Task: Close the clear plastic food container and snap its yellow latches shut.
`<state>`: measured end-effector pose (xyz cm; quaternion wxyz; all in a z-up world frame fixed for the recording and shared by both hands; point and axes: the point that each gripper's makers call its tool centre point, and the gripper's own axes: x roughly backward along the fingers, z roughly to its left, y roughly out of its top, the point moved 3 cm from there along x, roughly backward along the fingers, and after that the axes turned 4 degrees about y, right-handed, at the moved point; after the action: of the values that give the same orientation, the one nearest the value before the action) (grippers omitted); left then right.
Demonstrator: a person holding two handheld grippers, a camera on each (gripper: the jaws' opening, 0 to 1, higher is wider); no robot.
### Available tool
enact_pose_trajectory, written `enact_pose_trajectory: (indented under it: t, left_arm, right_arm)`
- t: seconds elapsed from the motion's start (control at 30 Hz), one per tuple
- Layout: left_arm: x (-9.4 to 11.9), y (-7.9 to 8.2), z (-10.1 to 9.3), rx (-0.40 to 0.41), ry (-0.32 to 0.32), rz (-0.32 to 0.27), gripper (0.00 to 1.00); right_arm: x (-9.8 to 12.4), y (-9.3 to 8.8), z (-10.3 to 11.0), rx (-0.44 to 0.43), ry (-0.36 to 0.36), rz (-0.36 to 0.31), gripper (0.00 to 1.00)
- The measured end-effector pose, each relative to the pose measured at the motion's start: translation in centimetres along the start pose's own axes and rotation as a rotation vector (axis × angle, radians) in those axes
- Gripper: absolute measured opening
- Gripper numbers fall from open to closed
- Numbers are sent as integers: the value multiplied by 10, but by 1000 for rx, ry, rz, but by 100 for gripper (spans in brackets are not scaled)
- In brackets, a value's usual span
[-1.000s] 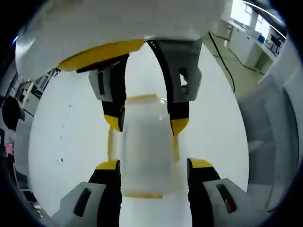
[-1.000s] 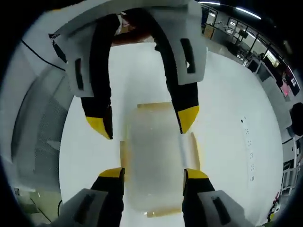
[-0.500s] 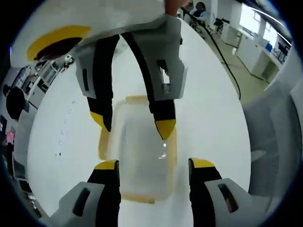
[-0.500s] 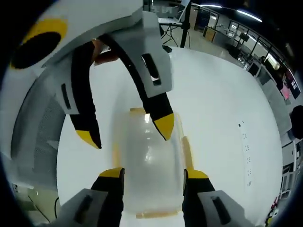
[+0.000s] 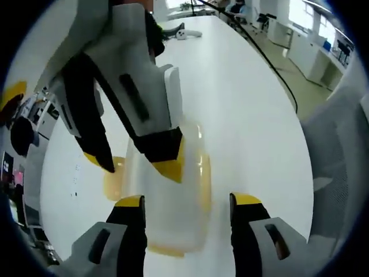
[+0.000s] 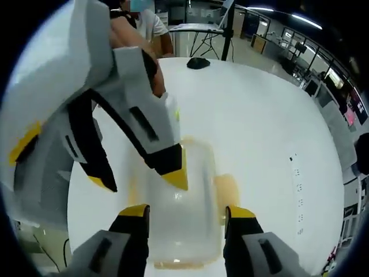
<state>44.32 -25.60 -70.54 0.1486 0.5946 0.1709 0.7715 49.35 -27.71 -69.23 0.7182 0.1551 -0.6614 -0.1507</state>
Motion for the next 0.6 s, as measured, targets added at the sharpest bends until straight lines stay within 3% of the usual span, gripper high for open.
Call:
enact_pose_trajectory:
  t: [0.37, 0.6]
  left_arm:
    - [-7, -2, -4, -84, 74, 13, 56]
    - [-7, -2, -3, -92, 96, 4, 55]
  right_arm:
    - [-9, -2, -5, -16, 51, 7, 49]
    - [-10, -4, -7, -24, 81, 1, 51]
